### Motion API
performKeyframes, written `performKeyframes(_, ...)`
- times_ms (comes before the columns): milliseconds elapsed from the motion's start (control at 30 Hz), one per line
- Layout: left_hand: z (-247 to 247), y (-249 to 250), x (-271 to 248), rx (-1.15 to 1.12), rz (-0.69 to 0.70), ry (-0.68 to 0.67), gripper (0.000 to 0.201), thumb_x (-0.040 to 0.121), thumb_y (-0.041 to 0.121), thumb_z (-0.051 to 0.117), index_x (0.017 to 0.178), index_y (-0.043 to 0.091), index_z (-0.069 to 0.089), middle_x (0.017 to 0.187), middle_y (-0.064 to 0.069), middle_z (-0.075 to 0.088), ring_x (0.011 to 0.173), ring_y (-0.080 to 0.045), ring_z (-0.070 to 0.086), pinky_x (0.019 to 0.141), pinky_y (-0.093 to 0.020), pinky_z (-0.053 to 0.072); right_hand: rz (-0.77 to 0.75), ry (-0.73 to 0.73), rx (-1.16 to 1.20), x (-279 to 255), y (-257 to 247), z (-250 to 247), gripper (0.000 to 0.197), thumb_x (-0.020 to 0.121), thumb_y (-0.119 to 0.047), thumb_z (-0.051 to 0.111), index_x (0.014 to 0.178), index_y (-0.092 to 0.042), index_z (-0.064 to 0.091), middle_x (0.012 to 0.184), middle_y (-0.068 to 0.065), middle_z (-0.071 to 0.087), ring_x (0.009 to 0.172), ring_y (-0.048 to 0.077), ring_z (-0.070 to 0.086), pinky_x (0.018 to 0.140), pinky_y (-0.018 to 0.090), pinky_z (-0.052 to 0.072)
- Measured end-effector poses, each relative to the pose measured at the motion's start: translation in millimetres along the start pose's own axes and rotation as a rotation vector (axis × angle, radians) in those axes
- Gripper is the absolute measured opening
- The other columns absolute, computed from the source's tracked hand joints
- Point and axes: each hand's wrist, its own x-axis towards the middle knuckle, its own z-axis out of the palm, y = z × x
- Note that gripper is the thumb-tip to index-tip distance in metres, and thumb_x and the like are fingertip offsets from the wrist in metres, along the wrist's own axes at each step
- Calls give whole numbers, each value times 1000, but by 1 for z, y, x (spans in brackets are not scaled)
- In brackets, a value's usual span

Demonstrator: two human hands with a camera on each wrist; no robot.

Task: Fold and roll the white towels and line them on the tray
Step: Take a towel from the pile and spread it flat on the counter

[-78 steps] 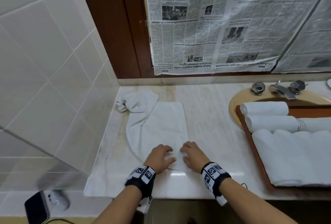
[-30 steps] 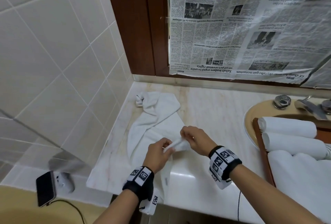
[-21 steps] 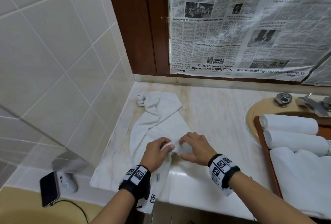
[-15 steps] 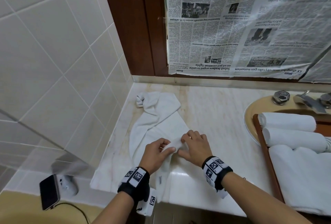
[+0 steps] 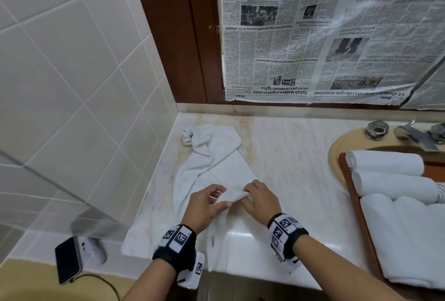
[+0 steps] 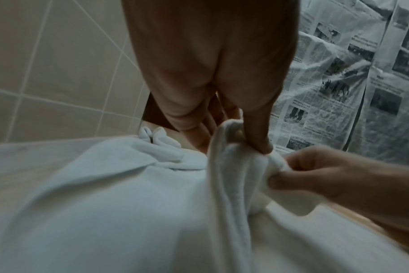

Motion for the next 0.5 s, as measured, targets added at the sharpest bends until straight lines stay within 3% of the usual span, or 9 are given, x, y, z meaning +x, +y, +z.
performKeyframes(100,-15,-8,3,154,22,-16,28,79,23,82,104,24,71,94,13,69,82,6,61,72,-7,45,-48,39,76,-1,13,-15,17,95,-32,57,102,-19,64,101,-5,60,97,17,55,75,32,45)
performKeyframes(200,-29,-22,2,285,31,-57,27,83,21,78,108,26,70,100,14,68,88,5,62,78,-7,45,-143,45,237,-1,27,-39,7,90,-20,66,95,-17,71,89,-5,67,83,16,62,73,33,49)
performKeyframes(267,-37,-33,1,320,36,-46,24,85,18,76,105,30,68,100,13,69,91,2,64,81,-9,47,-190,43,291,-2,33,-54,6,89,-19,69,93,-17,73,86,-5,70,77,12,62,71,25,49)
performKeyframes(367,-49,-46,-1,342,40,9,19,86,15,75,97,30,70,96,11,71,91,3,64,77,-7,45,-217,47,303,-5,39,-69,8,90,-19,69,95,-17,76,86,-8,72,75,7,61,68,8,40)
performKeyframes(500,-58,-56,-4,418,28,41,17,88,15,72,91,32,70,89,11,69,82,-1,63,70,-11,48,-180,77,359,-12,49,-75,11,91,-17,68,99,-22,74,83,-13,71,72,4,61,68,10,42)
